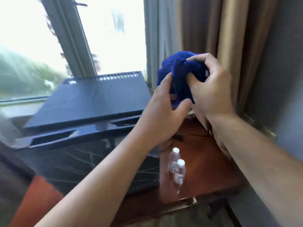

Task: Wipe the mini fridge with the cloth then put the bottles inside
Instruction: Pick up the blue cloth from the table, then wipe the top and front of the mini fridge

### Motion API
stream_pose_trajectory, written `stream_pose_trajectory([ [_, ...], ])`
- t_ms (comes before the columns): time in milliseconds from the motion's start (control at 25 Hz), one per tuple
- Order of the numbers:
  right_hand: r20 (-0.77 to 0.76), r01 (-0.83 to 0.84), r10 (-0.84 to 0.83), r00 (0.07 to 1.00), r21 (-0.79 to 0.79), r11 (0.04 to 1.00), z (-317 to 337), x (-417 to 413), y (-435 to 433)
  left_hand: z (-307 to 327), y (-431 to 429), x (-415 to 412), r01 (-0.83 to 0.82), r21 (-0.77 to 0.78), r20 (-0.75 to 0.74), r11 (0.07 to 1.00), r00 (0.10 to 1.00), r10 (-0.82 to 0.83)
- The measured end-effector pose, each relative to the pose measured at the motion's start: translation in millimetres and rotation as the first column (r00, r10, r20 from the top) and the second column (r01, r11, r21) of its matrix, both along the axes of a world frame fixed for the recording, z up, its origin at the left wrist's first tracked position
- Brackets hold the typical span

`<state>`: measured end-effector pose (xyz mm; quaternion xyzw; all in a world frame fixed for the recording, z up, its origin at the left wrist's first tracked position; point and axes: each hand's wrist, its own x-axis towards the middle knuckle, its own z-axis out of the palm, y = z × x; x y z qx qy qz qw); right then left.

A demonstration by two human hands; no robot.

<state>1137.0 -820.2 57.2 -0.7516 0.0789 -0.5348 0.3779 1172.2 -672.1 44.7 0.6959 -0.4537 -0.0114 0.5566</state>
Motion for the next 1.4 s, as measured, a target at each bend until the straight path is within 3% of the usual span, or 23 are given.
stream_pose_trajectory([
  [80,0.051,-0.082,0.083,0.995,-0.024,0.996,27,12,53,32,48,4,-0.080,-0.001,0.082,0.997,0.993,0.080],
  [160,-0.130,-0.140,0.122,0.984,-0.134,0.981,32,26,85,43,93,27,-0.193,0.154,0.128,0.969,0.976,0.174],
  [200,-0.323,-0.206,0.136,0.937,-0.193,0.959,25,32,95,41,116,41,-0.262,0.279,0.137,0.924,0.963,0.232],
  [280,-0.688,-0.337,0.073,0.722,-0.258,0.905,3,38,111,29,164,61,-0.403,0.561,0.172,0.723,0.911,0.375],
  [320,-0.772,-0.350,0.028,0.634,-0.255,0.902,-8,39,114,20,183,65,-0.439,0.644,0.204,0.626,0.888,0.413],
  [360,-0.801,-0.341,0.014,0.599,-0.239,0.909,-15,38,116,12,197,65,-0.448,0.670,0.222,0.592,0.882,0.416],
  [520,-0.836,-0.367,0.033,0.548,-0.204,0.908,-22,52,122,2,203,58,-0.425,0.622,0.303,0.658,0.905,0.298],
  [680,-0.901,-0.411,-0.101,0.421,-0.289,0.865,-29,83,130,-7,176,76,-0.435,0.673,0.376,0.598,0.898,0.231],
  [800,-0.900,-0.409,-0.018,0.436,-0.216,0.887,-31,114,116,-24,146,108,-0.425,0.741,0.393,0.520,0.902,0.177],
  [1200,-0.901,-0.352,-0.002,0.434,-0.172,0.920,-36,276,0,-18,12,288,-0.374,0.806,0.374,0.459,0.922,0.096],
  [1400,-0.888,-0.284,-0.027,0.458,-0.175,0.943,-44,348,-31,-18,-29,355,-0.373,0.775,0.351,0.511,0.925,0.144],
])
